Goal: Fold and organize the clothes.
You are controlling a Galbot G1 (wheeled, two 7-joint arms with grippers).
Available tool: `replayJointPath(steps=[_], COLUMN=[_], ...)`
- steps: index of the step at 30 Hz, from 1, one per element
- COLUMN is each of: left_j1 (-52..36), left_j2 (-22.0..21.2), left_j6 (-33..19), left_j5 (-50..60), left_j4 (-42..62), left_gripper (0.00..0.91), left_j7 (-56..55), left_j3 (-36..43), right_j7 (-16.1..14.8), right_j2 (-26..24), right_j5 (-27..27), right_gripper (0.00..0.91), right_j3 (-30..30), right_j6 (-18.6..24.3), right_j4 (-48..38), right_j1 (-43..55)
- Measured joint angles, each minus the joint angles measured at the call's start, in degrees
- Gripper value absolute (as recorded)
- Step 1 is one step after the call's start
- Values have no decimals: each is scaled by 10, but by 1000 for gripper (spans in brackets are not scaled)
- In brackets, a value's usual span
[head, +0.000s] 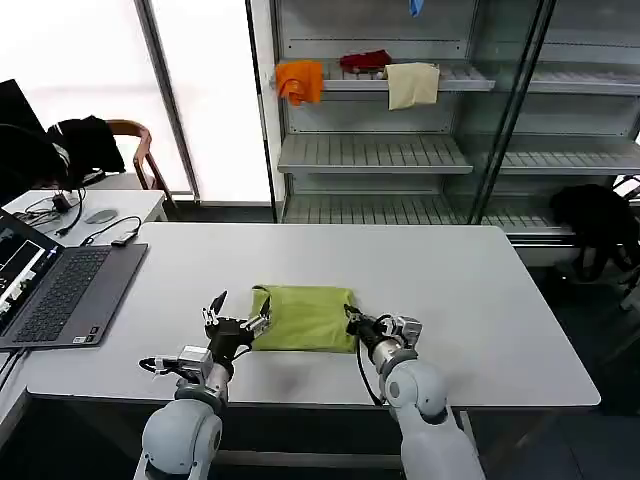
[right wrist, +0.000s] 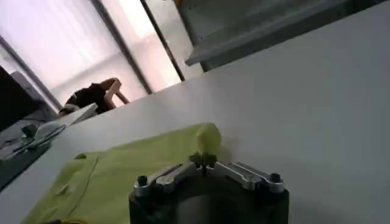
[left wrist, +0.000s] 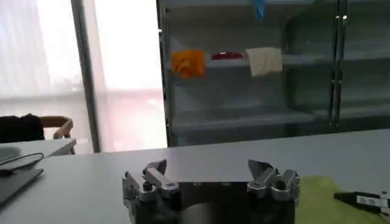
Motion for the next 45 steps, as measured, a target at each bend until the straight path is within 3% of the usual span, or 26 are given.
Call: replayJointPath(steps=[11,12,13,17,27,35,45], left_j1=[7,7,7,10,13,13,16], left_j2=[-1,-1,0,-1,1,2,9], left_j6=[6,6,6,7,7,1,-3], left_j5=[-4,-4,-4,-6,-13,-33,-59], left_j4=[-9,-9,-9,-9,-5,2,7], left_gripper=[907,907,907,907,907,907,907], left_j7=[-4,-3,-3,-3,-2,3,6], left_j3=[1,2,2,3,-2,-16,-36], right_j7=[-16,-18,-20,-35,-72,-68,-50], right_j2=[-57,-62,-66,-72,-74,-88,-111], right_j5=[-3,-3,-5,-29,-162,-246,-269], right_gripper=[0,171,907,907,907,907,907], right_j3=[34,36,39,45,55,70,92], right_j6=[0,0,0,1,9,18,15], right_j4=[19,19,19,24,38,60,114], right_j1=[-3,-2,-3,-7,-28,-54,-93])
